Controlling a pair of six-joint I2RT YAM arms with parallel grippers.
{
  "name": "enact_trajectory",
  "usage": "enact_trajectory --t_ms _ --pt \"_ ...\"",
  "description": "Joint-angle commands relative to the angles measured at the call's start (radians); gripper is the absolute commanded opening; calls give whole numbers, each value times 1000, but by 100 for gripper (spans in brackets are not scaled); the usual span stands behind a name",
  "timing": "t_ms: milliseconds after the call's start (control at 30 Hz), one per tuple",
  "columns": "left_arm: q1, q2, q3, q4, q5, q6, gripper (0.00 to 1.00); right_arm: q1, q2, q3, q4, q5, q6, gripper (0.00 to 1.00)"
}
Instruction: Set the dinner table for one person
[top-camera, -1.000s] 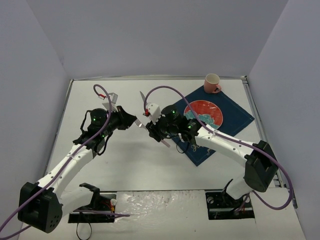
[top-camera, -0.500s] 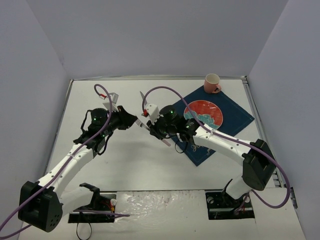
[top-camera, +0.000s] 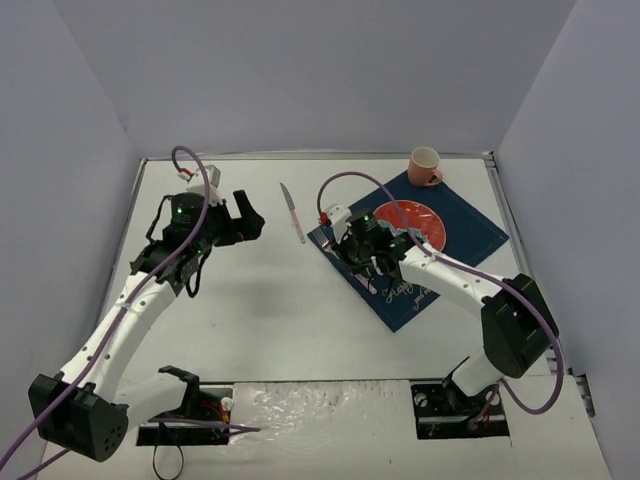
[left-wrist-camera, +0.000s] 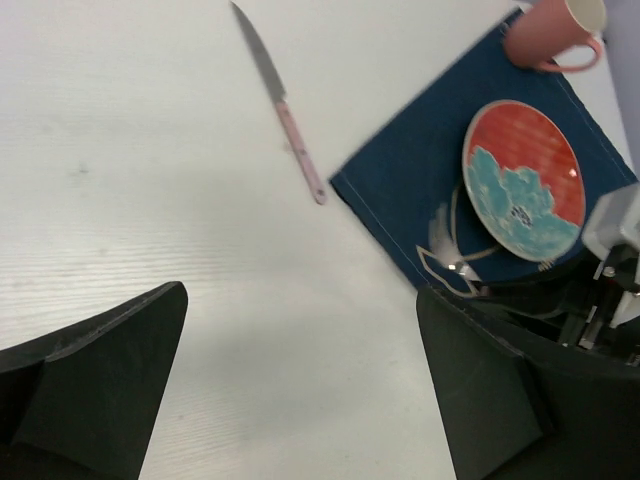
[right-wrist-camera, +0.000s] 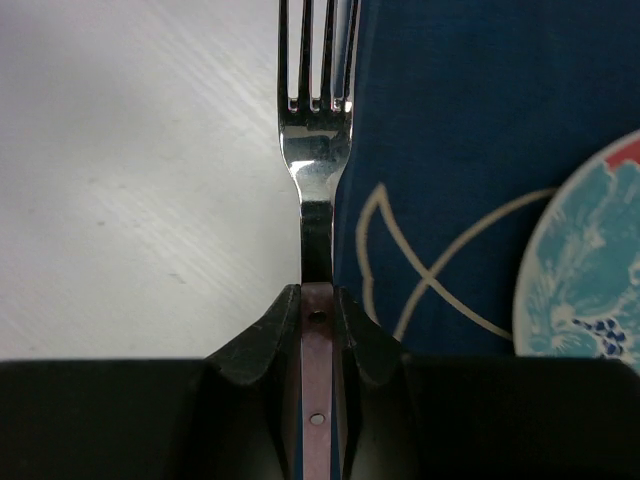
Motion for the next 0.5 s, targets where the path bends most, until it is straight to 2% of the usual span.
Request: enact_trajectory --t_ms 0,167,333,467 --pt "85 -3 142 -243 -137 114 97 -79 9 7 11 72 3 0" --pt "184 -49 113 -270 -175 180 97 -135 77 -6 13 87 4 0" --pt "213 -80 31 -228 -179 186 97 -144 136 -24 32 104 3 0" --pt "232 -73 27 -232 -157 188 97 -148 153 -49 60 90 -8 0"
